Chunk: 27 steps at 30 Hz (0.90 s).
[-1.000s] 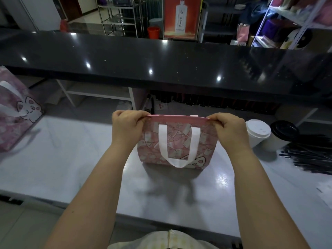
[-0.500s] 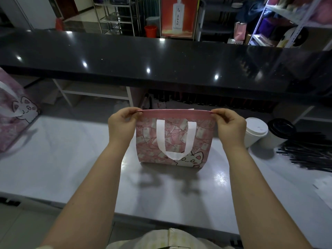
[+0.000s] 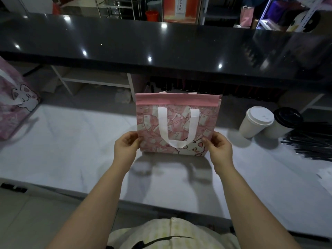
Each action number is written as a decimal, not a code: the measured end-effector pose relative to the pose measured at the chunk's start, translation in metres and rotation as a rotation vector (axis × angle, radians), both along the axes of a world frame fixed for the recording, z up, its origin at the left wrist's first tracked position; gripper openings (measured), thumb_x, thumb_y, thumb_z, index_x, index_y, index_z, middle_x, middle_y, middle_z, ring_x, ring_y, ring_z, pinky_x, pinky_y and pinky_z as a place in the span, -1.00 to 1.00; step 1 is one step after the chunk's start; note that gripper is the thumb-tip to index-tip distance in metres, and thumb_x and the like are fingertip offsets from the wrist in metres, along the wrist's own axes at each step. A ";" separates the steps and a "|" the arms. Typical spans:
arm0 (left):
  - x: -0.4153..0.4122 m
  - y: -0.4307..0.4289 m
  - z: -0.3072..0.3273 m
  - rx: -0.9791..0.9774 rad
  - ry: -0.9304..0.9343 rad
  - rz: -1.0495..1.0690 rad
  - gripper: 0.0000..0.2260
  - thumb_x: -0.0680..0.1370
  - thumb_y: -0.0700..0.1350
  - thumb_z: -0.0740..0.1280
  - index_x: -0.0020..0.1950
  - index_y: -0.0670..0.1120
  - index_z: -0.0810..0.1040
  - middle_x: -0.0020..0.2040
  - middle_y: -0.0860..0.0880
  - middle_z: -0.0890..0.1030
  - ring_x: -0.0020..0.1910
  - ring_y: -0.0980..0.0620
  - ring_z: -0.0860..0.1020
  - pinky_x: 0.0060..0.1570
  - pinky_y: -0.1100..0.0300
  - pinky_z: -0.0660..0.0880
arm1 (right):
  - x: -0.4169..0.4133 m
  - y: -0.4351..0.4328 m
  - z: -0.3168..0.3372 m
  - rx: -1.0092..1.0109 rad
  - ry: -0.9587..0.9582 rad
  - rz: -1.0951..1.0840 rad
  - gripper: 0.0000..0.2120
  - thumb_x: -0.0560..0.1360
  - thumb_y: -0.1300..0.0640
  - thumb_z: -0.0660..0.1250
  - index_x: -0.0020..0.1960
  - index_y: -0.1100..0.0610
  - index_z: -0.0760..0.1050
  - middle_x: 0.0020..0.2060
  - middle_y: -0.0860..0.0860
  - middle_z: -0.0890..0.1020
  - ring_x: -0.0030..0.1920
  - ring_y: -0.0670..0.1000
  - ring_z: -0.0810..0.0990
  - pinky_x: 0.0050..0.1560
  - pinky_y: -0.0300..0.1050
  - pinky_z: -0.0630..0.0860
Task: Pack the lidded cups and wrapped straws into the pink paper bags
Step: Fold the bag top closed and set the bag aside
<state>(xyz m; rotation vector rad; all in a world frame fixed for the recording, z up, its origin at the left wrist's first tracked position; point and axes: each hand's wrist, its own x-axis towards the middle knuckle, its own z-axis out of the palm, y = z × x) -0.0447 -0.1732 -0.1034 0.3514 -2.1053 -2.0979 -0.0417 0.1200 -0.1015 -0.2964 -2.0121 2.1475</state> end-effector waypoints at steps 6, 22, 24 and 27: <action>0.003 -0.006 -0.010 -0.013 -0.043 -0.009 -0.80 0.50 -0.27 0.43 -0.10 0.05 0.65 -0.11 0.02 0.71 -0.09 0.03 0.68 -0.10 0.19 0.61 | 0.008 0.001 -0.007 0.032 -0.090 -0.042 -0.82 0.40 0.25 0.51 -0.11 0.01 0.61 -0.19 -0.08 0.71 -0.17 -0.11 0.66 -0.21 -0.26 0.59; 0.013 -0.008 -0.022 -0.087 -0.150 -0.011 -0.90 0.44 -0.21 0.51 -0.14 -0.05 0.65 -0.16 0.01 0.71 -0.13 0.03 0.68 -0.05 0.14 0.60 | 0.018 -0.002 -0.023 0.052 -0.210 -0.054 -0.81 0.42 0.35 0.45 -0.16 0.06 0.61 -0.28 -0.13 0.71 -0.25 -0.17 0.67 -0.25 -0.39 0.53; 0.011 -0.007 -0.022 -0.086 -0.170 -0.010 -0.91 0.45 -0.24 0.49 -0.17 -0.08 0.63 -0.18 -0.01 0.71 -0.12 -0.04 0.67 -0.01 0.07 0.60 | 0.016 -0.004 -0.023 0.090 -0.235 -0.058 -0.82 0.40 0.35 0.46 -0.19 0.08 0.61 -0.31 -0.12 0.70 -0.28 -0.16 0.66 -0.28 -0.40 0.53; 0.009 -0.004 -0.019 -0.098 -0.179 -0.013 -0.89 0.47 -0.29 0.46 -0.19 -0.10 0.61 -0.18 -0.05 0.70 -0.08 -0.13 0.66 0.02 0.00 0.60 | 0.012 -0.006 -0.022 0.113 -0.244 -0.052 -0.84 0.41 0.34 0.46 -0.25 0.11 0.60 -0.35 -0.12 0.69 -0.34 -0.19 0.63 -0.30 -0.40 0.51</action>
